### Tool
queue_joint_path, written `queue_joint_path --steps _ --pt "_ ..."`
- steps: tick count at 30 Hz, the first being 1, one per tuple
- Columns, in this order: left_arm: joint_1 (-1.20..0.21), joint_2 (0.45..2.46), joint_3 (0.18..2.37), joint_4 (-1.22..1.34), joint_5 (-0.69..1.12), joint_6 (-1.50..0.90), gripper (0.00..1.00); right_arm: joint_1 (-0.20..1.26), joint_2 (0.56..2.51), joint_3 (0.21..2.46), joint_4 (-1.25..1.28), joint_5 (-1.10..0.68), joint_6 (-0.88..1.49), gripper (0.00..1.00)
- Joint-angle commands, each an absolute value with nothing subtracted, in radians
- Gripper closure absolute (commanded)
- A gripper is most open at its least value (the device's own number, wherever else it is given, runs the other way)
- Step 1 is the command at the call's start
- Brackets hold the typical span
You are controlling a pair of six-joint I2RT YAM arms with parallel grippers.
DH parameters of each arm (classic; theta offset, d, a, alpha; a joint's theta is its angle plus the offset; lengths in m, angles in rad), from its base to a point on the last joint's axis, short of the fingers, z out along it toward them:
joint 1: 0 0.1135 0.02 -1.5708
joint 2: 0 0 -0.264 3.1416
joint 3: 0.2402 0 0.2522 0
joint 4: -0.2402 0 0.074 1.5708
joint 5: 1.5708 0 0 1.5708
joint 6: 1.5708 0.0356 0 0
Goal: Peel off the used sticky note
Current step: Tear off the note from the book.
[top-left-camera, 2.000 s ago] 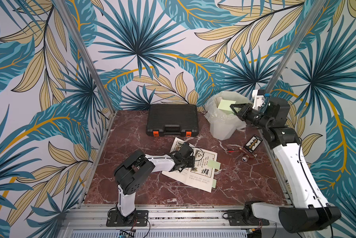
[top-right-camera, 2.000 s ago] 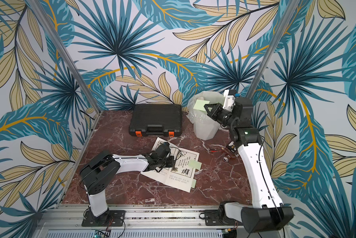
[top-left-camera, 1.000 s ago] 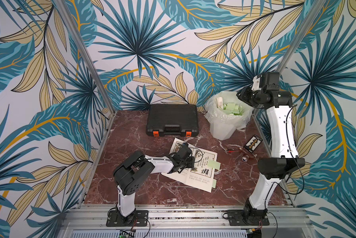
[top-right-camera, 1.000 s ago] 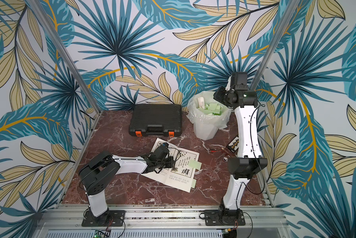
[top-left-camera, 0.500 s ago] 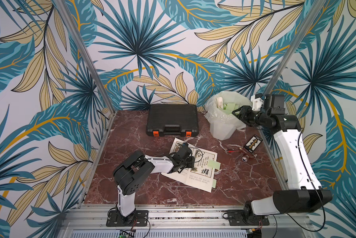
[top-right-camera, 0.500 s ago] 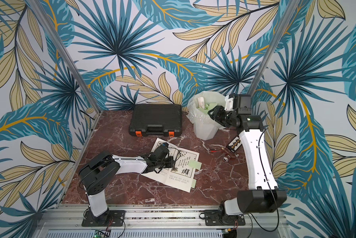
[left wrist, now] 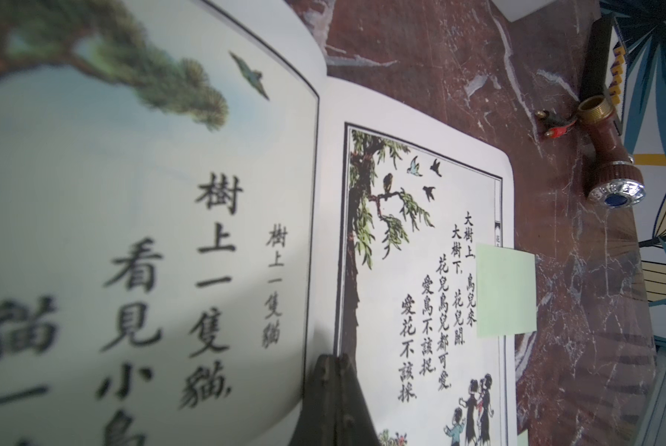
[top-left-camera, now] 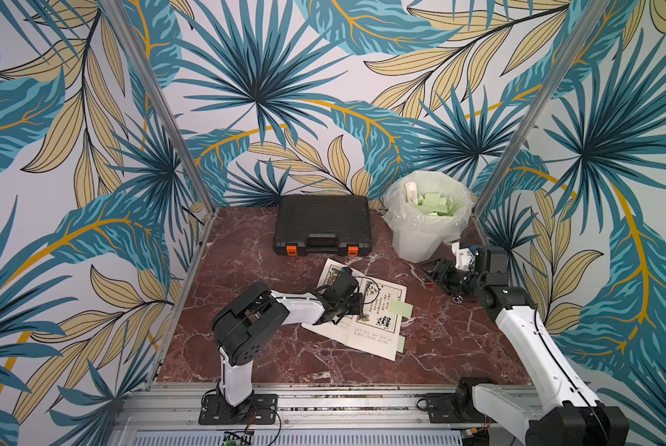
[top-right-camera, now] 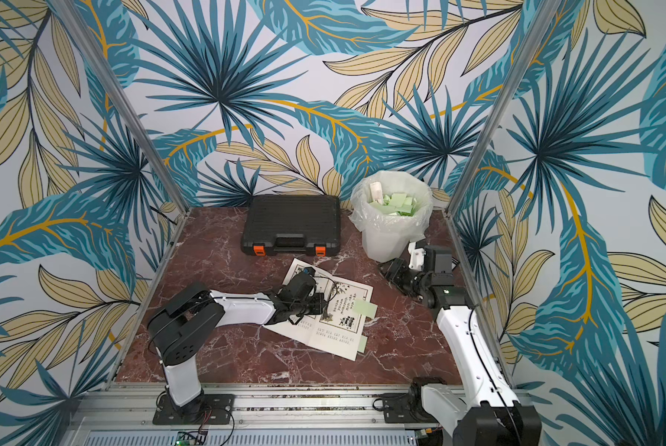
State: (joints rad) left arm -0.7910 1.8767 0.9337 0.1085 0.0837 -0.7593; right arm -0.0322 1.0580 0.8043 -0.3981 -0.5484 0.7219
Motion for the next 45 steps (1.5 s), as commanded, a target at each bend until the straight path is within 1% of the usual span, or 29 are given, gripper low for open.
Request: queue_joint_path --steps 1,8,13,19,25,34,39,44,45 --pt "-0.765 1.959 0.877 -0.098 -0.001 -0.753 1.0 -0.034 1.039 0.673 -0.274 -0.577 0.772 0.49" --pt "-0.764 1.96 0.877 -0.099 0.0 -0.753 1.0 -0.023 1.068 0.426 -0.109 -0.575 0.801 0.49" --pt "-0.765 1.963 0.882 -0.104 0.0 -0.754 1.0 -0.017 1.116 0.302 -0.007 -0.581 0.81 0.49" --pt "-0.765 1.965 0.888 -0.111 0.0 -0.751 1.0 -0.015 1.183 0.242 0.086 -0.592 0.821 0.49" --pt "-0.765 1.967 0.89 -0.114 0.001 -0.751 1.0 -0.013 1.269 0.24 0.17 -0.607 0.838 0.5" --pt "-0.764 1.968 0.894 -0.119 0.0 -0.749 1.0 -0.012 1.335 0.233 0.282 -0.584 0.886 0.52" --pt "-0.765 1.974 0.898 -0.123 0.001 -0.75 1.0 -0.012 1.394 0.221 0.39 -0.599 0.94 0.57" --pt "-0.765 1.975 0.9 -0.124 0.0 -0.749 1.0 -0.012 1.43 0.222 0.44 -0.606 0.968 0.65" --pt "-0.764 1.975 0.9 -0.124 0.001 -0.749 1.0 -0.012 1.429 0.222 0.44 -0.602 0.969 0.68"
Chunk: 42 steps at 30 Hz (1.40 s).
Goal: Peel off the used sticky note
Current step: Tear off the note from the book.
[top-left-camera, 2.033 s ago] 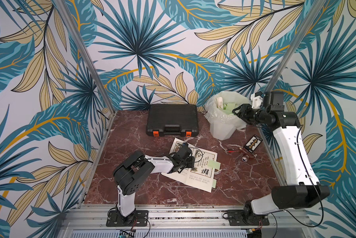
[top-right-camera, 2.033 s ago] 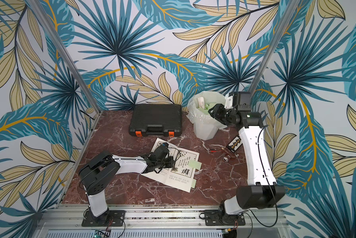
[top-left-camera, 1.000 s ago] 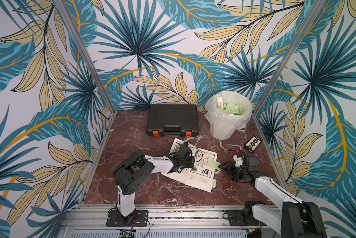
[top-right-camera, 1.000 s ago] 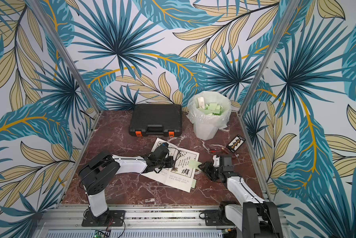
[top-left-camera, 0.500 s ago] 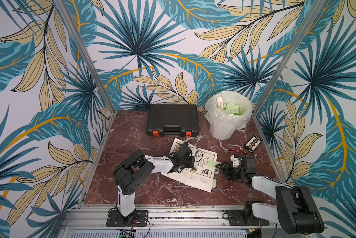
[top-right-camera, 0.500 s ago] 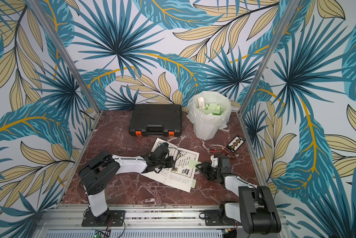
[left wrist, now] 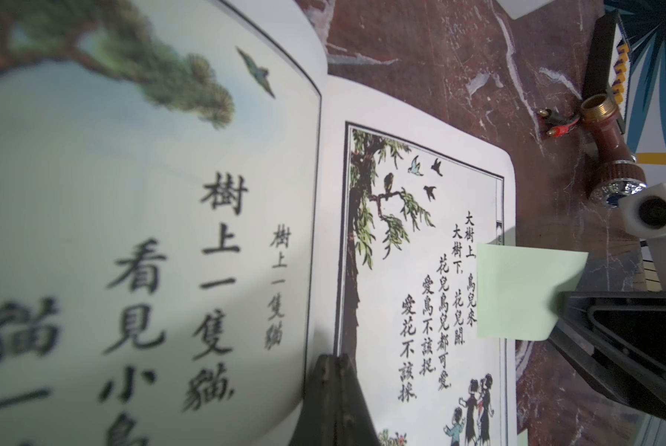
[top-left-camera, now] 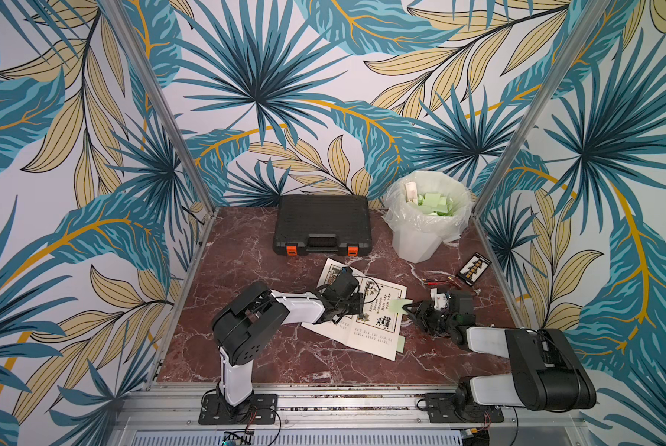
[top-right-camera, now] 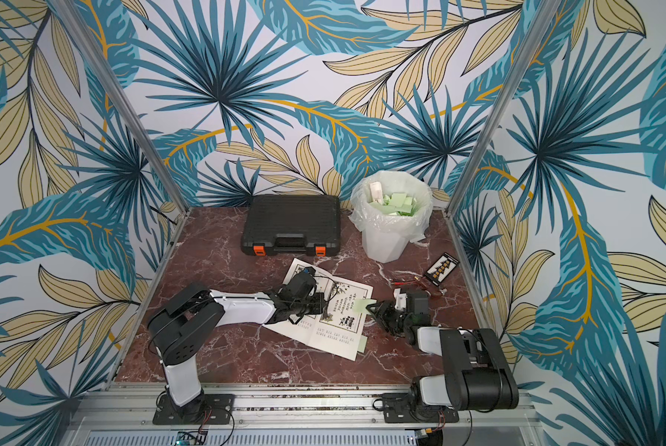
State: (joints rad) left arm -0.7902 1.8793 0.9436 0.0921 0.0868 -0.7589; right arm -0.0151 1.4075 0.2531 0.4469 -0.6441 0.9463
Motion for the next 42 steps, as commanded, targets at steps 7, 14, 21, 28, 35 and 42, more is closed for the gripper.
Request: queue_joint_path --steps 7,14,21,28,35,42 --pt "-0.764 1.974 0.9 -0.123 0.002 -0.749 1.0 -0.012 1.381 0.223 0.406 -0.578 0.963 0.92" --pt "-0.764 1.973 0.899 -0.125 0.0 -0.749 1.0 -0.012 1.299 0.244 0.311 -0.55 0.931 1.0" --pt "-0.765 1.975 0.902 -0.131 -0.003 -0.75 1.0 -0.015 1.174 0.272 0.155 -0.495 0.868 1.0" --pt "-0.764 1.976 0.901 -0.13 -0.003 -0.75 1.0 -0.024 1.09 0.317 0.058 -0.514 0.846 1.0" --pt "-0.764 1.975 0.899 -0.123 -0.002 -0.749 1.0 -0.025 0.948 0.449 -0.071 -0.559 0.836 1.0" --pt "-0.764 1.973 0.895 -0.121 0.0 -0.749 1.0 -0.025 0.9 0.634 -0.157 -0.593 0.841 1.0"
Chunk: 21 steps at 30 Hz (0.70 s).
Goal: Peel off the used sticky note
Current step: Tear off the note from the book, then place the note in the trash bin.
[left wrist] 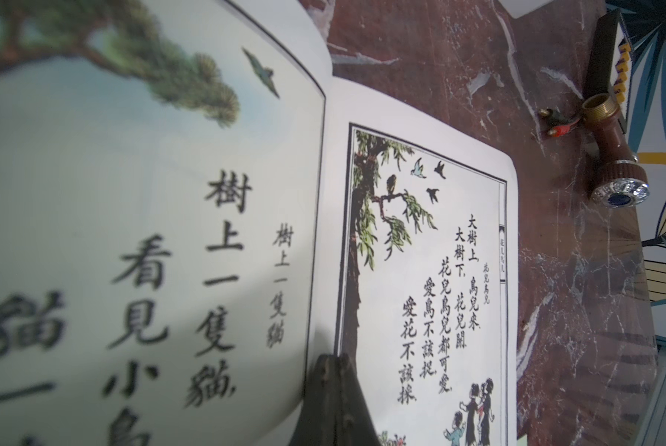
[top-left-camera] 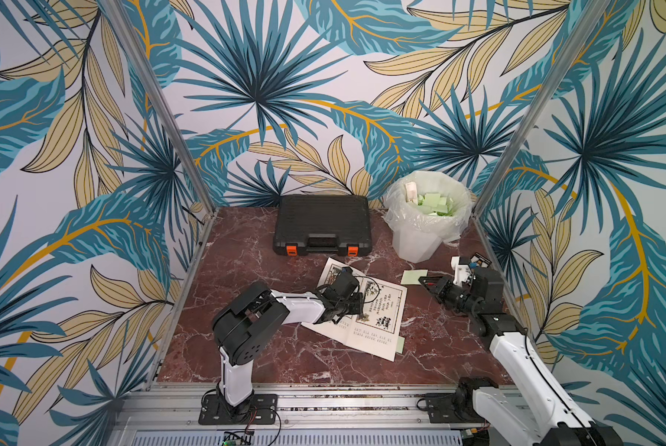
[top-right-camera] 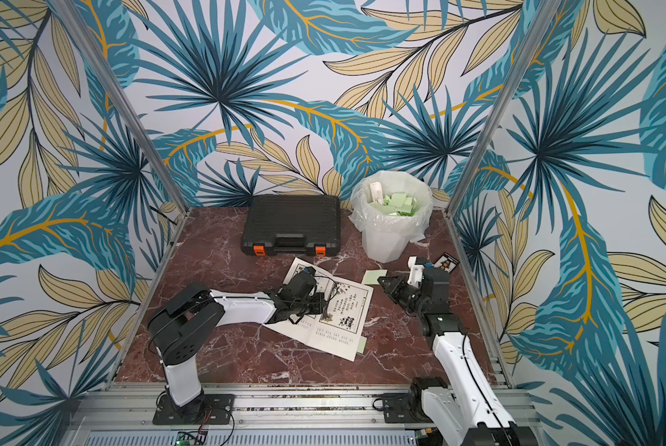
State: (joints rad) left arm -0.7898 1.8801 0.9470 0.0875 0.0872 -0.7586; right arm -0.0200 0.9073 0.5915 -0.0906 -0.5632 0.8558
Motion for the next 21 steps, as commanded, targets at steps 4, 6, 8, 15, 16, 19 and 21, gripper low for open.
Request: queue_joint_path --steps 4,6,8,15,16,19,21 --pt "-0.764 1.973 0.894 -0.119 0.002 -0.749 1.0 -0.025 0.923 0.77 -0.182 -0.59 0.838 1.0" --pt "-0.763 1.973 0.894 -0.117 0.003 -0.749 1.0 -0.026 0.946 0.842 -0.193 -0.586 0.834 1.0" --pt "-0.764 1.973 0.893 -0.117 0.003 -0.748 1.0 -0.026 0.98 0.925 -0.208 -0.577 0.818 1.0" --pt "-0.762 1.971 0.89 -0.113 0.005 -0.749 1.0 -0.041 1.134 1.208 -0.278 -0.499 0.784 1.0" --pt "-0.762 1.971 0.89 -0.113 0.004 -0.749 1.0 -0.045 1.161 1.249 -0.284 -0.489 0.781 1.0" --pt "-0.762 1.97 0.888 -0.11 0.006 -0.749 1.0 -0.052 1.252 1.367 -0.311 -0.438 0.755 1.0" --pt "-0.76 1.969 0.885 -0.106 0.005 -0.749 1.0 -0.058 1.317 1.451 -0.346 -0.412 0.736 1.0"
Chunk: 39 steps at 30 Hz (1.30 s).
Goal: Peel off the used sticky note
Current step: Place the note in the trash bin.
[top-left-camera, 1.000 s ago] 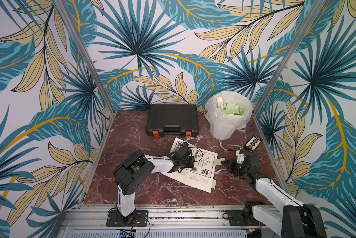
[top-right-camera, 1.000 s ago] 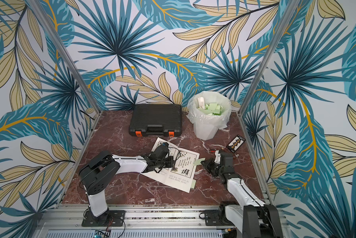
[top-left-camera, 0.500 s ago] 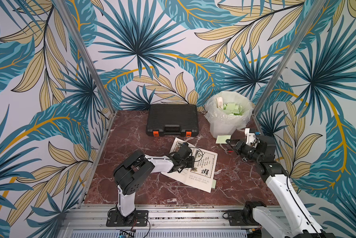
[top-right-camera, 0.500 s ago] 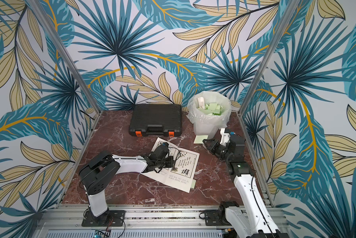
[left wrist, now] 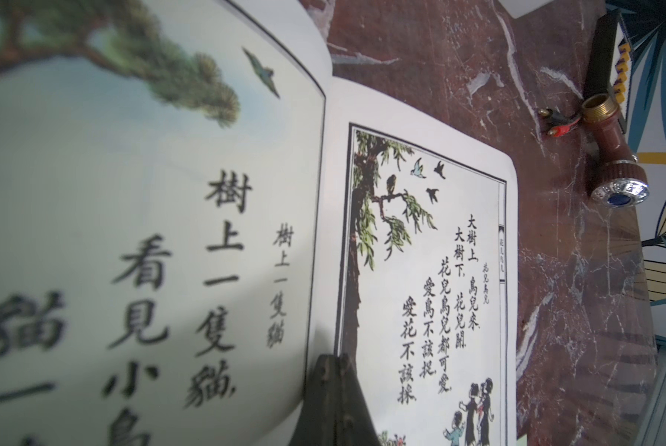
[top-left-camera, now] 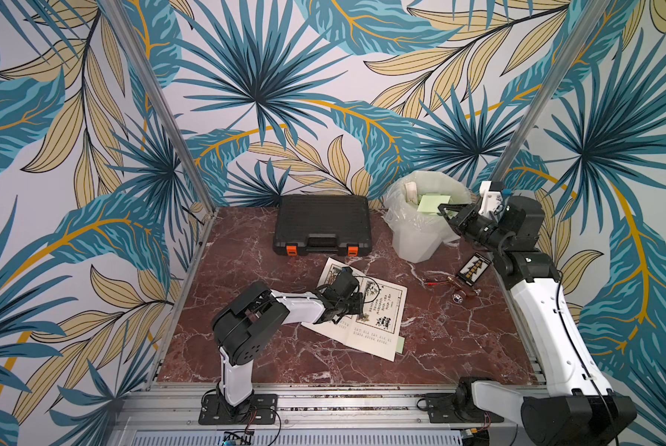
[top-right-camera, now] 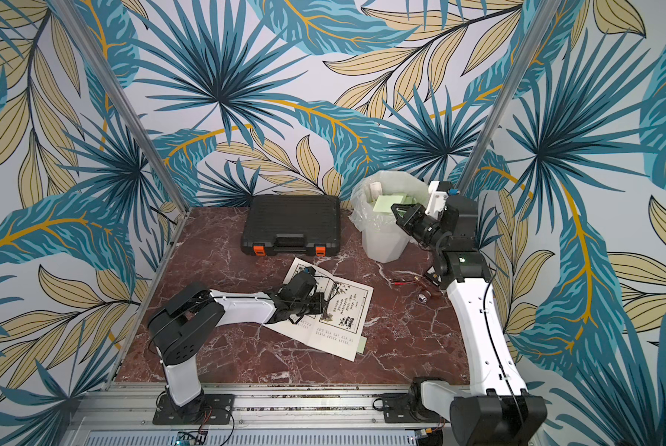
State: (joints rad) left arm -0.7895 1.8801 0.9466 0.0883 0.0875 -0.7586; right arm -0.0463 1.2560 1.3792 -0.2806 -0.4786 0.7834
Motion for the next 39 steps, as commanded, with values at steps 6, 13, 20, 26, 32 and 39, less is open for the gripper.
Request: queue_joint_path --steps 6,13,20,26,32,39 --pt "-0.754 1.968 0.874 -0.087 0.019 -0.749 1.0 -0.073 1.511 1.683 -0.466 -0.331 0.672 0.93" --pt "-0.744 1.965 0.86 -0.065 0.035 -0.749 1.0 -0.081 1.719 1.93 -0.647 -0.257 0.591 0.81" --pt "-0.739 1.965 0.851 -0.052 0.043 -0.747 1.0 -0.081 1.823 2.09 -0.782 -0.236 0.55 0.64" --pt "-0.736 1.965 0.847 -0.045 0.05 -0.747 1.0 -0.081 1.787 2.082 -0.801 -0.28 0.543 0.62" --pt "-0.729 1.962 0.834 -0.024 0.062 -0.75 1.0 -0.081 1.631 1.867 -0.703 -0.358 0.577 0.61" --pt "-0.709 1.957 0.801 0.031 0.108 -0.755 1.0 -0.08 1.348 1.429 -0.491 -0.451 0.661 0.61"
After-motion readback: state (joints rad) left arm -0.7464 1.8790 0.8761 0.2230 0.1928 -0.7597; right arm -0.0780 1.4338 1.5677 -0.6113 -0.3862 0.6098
